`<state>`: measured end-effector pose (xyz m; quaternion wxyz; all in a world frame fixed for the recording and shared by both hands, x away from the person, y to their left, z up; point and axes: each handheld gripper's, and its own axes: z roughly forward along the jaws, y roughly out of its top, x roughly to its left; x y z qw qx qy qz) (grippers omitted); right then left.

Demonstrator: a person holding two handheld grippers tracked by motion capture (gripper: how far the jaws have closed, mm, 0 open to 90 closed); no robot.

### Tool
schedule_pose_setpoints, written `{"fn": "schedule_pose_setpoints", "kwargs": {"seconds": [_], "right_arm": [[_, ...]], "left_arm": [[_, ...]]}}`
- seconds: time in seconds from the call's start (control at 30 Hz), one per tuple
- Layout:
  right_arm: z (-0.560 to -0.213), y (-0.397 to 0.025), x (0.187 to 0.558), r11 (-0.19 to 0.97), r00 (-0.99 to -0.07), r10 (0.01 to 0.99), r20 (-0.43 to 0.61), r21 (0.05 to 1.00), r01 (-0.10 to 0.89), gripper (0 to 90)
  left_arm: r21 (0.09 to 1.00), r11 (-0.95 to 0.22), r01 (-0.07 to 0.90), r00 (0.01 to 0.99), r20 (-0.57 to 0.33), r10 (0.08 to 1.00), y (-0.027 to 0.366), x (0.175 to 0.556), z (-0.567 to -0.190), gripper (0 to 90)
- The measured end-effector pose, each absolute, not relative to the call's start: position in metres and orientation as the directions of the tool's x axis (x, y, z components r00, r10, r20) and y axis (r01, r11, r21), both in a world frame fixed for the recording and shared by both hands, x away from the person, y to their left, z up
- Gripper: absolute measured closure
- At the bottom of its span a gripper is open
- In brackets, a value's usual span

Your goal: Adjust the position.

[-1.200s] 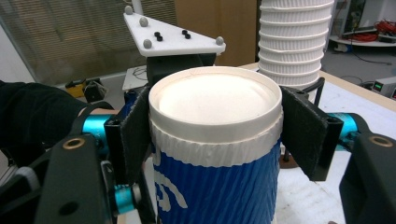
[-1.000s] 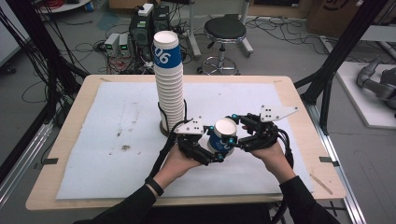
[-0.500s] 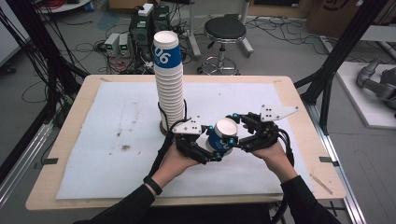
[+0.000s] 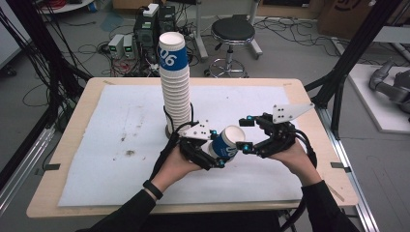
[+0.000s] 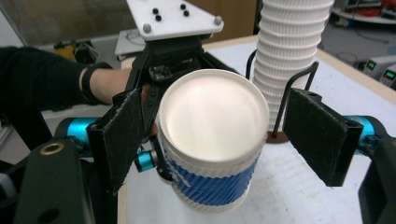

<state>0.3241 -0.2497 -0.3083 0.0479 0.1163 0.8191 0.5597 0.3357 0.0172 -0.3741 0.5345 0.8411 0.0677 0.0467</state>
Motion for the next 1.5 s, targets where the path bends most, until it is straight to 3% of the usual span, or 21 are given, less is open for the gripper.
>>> {"fn": "schedule_pose_setpoints", "kwargs": {"seconds": [0.4, 0.67, 0.93, 1.1, 1.27, 1.5], "right_arm": [[-0.318, -0.234, 0.327, 0.425, -0.965, 0.252, 0.071, 0.888, 0.176, 21.9], [-0.323, -0.234, 0.332, 0.420, -0.966, 0.237, 0.105, 0.885, 0.199, 29.6], [-0.322, -0.243, 0.334, 0.341, -0.964, 0.225, 0.144, 0.915, 0.216, 30.1], [-0.320, -0.246, 0.334, 0.294, -0.962, 0.218, 0.167, 0.928, 0.228, 30.1], [-0.318, -0.248, 0.333, 0.250, -0.960, 0.206, 0.190, 0.938, 0.239, 30.0], [-0.321, -0.248, 0.335, 0.225, -0.960, 0.186, 0.209, 0.942, 0.249, 30.1]], "left_arm": [[0.883, -0.466, 0.047, 0.986, 0.033, 0.162, 0.015, 0.334, -0.373, 21.1], [0.891, -0.453, 0.036, 0.985, 0.046, 0.169, 0.018, 0.334, -0.369, 17.9], [0.949, -0.295, 0.107, 0.982, -0.056, 0.179, 0.027, 0.336, -0.372, 10.0], [0.970, -0.193, 0.147, 0.978, -0.113, 0.175, 0.032, 0.337, -0.378, 9.8], [0.982, -0.109, 0.152, 0.979, -0.135, 0.150, 0.032, 0.336, -0.380, 9.8], [0.986, -0.102, 0.130, 0.985, -0.116, 0.127, 0.034, 0.336, -0.379, 16.1]]}}
